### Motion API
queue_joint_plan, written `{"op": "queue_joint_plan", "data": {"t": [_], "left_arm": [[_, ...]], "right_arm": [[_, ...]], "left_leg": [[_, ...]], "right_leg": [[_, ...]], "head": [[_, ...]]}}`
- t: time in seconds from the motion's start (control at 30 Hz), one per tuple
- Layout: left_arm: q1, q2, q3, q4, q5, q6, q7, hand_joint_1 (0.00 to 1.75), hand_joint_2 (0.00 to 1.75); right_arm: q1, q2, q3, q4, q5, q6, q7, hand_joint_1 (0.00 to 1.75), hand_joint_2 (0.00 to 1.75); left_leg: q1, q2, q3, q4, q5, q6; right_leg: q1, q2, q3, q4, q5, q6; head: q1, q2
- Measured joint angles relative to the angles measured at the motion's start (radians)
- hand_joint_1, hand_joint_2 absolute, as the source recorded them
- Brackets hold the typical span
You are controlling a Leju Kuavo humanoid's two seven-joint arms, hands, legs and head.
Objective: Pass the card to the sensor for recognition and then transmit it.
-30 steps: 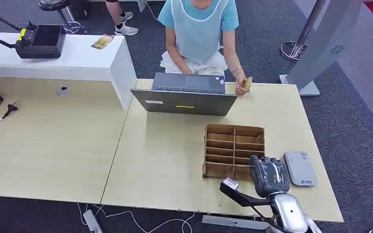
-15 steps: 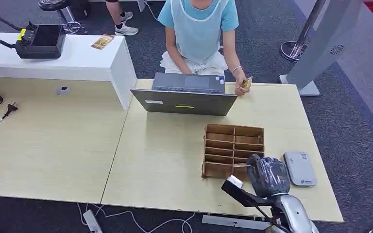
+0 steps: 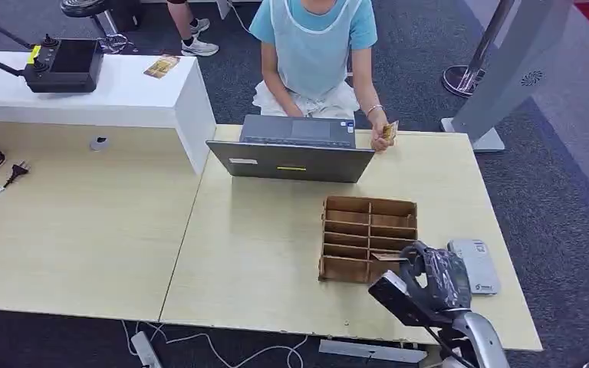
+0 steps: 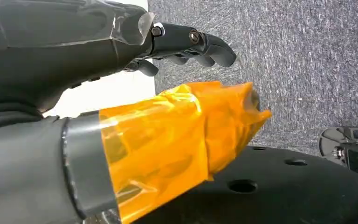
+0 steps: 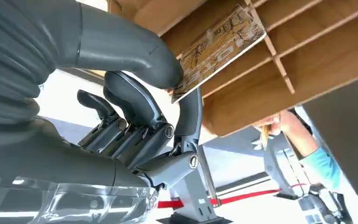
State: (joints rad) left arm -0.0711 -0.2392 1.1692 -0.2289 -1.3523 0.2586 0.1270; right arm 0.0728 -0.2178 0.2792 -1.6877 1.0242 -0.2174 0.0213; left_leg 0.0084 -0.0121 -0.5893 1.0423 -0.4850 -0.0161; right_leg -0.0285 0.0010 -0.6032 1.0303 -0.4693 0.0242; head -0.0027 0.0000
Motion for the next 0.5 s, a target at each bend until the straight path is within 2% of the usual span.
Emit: {"op": "queue_joint_plan", "data": {"t": [0.5], "left_arm": [[0.000,0.000,0.000,0.000,-0.003,0.005,-0.001,0.00,0.00]], "right_arm": [[0.023,0.010,-0.048,-0.040,-0.094,-0.002,-0.047,1.75,1.75]], "left_leg": [[0.000,0.000,0.000,0.000,0.000,0.000]], "right_leg": [[0.000,0.000,0.000,0.000,0.000,0.000]], "head": [[0.000,0.000]]}}
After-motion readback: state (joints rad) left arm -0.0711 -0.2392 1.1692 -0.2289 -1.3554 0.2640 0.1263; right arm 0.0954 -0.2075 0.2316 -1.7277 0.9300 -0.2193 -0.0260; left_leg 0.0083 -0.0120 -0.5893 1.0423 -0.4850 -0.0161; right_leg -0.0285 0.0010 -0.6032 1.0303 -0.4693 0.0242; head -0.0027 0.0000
